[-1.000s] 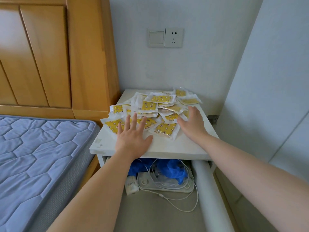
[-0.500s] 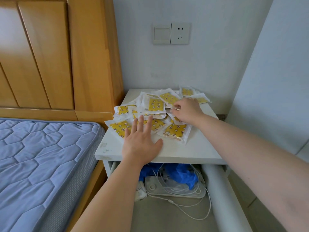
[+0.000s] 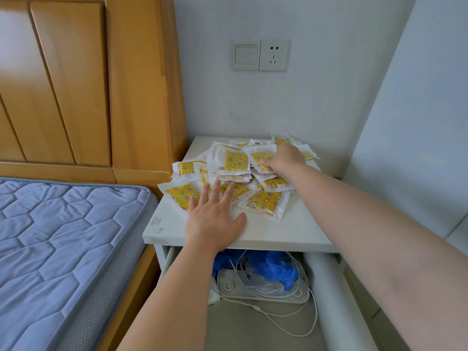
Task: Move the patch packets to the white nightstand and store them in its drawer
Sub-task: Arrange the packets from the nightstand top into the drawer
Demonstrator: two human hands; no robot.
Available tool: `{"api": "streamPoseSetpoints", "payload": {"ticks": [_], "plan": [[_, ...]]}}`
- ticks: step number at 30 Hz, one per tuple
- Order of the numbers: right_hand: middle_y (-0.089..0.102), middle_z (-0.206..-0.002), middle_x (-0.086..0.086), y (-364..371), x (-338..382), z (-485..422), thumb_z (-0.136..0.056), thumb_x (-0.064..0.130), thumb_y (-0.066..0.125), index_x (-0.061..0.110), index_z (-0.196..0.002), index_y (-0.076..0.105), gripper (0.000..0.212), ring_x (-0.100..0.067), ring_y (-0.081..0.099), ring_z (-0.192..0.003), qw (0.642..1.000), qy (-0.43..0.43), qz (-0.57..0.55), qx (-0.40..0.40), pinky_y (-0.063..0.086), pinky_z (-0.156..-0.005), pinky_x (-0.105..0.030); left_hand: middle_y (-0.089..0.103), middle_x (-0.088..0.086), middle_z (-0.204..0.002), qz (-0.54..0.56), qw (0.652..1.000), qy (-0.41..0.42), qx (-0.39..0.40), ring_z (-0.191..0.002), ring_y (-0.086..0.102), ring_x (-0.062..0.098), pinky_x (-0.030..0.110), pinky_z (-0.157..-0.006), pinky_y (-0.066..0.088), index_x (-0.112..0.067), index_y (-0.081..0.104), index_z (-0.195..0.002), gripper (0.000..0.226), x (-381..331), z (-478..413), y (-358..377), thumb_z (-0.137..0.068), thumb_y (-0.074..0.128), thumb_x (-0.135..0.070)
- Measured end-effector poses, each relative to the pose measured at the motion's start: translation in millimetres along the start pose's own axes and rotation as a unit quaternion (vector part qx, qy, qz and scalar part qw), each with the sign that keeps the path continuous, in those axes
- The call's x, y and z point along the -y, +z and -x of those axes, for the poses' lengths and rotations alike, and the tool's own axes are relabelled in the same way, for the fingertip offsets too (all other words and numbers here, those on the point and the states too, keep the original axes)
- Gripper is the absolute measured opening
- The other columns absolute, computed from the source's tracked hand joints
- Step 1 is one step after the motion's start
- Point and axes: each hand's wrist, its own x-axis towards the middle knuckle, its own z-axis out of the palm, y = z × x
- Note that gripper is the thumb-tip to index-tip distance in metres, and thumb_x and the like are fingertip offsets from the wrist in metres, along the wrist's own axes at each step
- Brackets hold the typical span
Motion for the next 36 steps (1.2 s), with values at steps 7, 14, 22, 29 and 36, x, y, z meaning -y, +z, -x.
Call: {"api": "streamPoseSetpoints", "payload": {"ticks": [7, 14, 22, 29, 36], "plan": [[0.057, -0.128, -0.012, -17.0, 8.5, -4.7, -0.072, 0.012, 0.082, 0.002, -0.132, 0.048, 0.07, -0.03, 0.057, -0.115, 0.991, 0.046, -0.119, 0.044, 0.046, -0.081, -0.029, -0.011, -0.003, -0.161, -0.008, 1.0, -0.003, 0.013, -0.148, -0.01, 0.02, 0.046, -0.12, -0.001, -0.035, -0.005, -0.152, 0.071, 0.5, -0.9, 1.3, -0.092, 0.025, -0.06], [0.069, -0.08, -0.007, -53.8, -12.1, -10.9, -0.084, -0.002, 0.066, 0.006, -0.093, 0.06, 0.014, -0.021, 0.068, -0.071, 0.888, 0.168, -0.414, 0.11, 0.056, -0.085, -0.04, -0.01, -0.003, -0.161, -0.005, 1.0, -0.001, 0.013, -0.148, -0.009, 0.02, 0.046, -0.12, -0.001, -0.035, -0.004, -0.152, 0.071, 0.6, -1.4, 0.9, -0.092, 0.025, -0.06], [0.064, -0.11, -0.01, -28.7, -0.4, 7.9, -0.081, 0.013, 0.074, 0.007, -0.102, 0.057, 0.028, -0.03, 0.063, -0.104, 0.967, 0.122, -0.128, 0.186, 0.049, -0.096, -0.045, -0.007, -0.003, -0.161, 0.001, 1.0, 0.0, 0.008, -0.148, -0.007, 0.02, 0.046, -0.12, 0.0, -0.035, -0.003, -0.152, 0.072, 0.5, -0.6, 0.3, -0.092, 0.026, -0.06], [0.05, -0.139, -0.013, -30.2, 11.2, 16.5, -0.083, 0.023, 0.073, 0.002, -0.136, 0.045, 0.064, -0.03, 0.051, -0.124, 0.979, 0.103, -0.025, 0.174, 0.041, -0.106, -0.042, -0.006, -0.003, -0.161, 0.001, 1.0, -0.001, 0.009, -0.148, -0.005, 0.019, 0.046, -0.12, 0.001, -0.034, -0.003, -0.152, 0.072, 0.3, -1.1, -0.1, -0.092, 0.027, -0.059], [0.069, -0.096, -0.013, -19.0, -29.2, 38.6, -0.073, -0.002, 0.077, 0.005, -0.086, 0.061, 0.022, -0.032, 0.067, -0.096, 0.929, 0.183, -0.288, 0.143, 0.053, -0.089, -0.05, 0.01, -0.005, -0.16, 0.004, 1.0, 0.001, -0.002, -0.148, 0.005, 0.019, 0.047, -0.119, 0.004, -0.032, 0.004, -0.153, 0.07, -1.4, 1.0, -1.9, -0.092, 0.03, -0.056]]}}
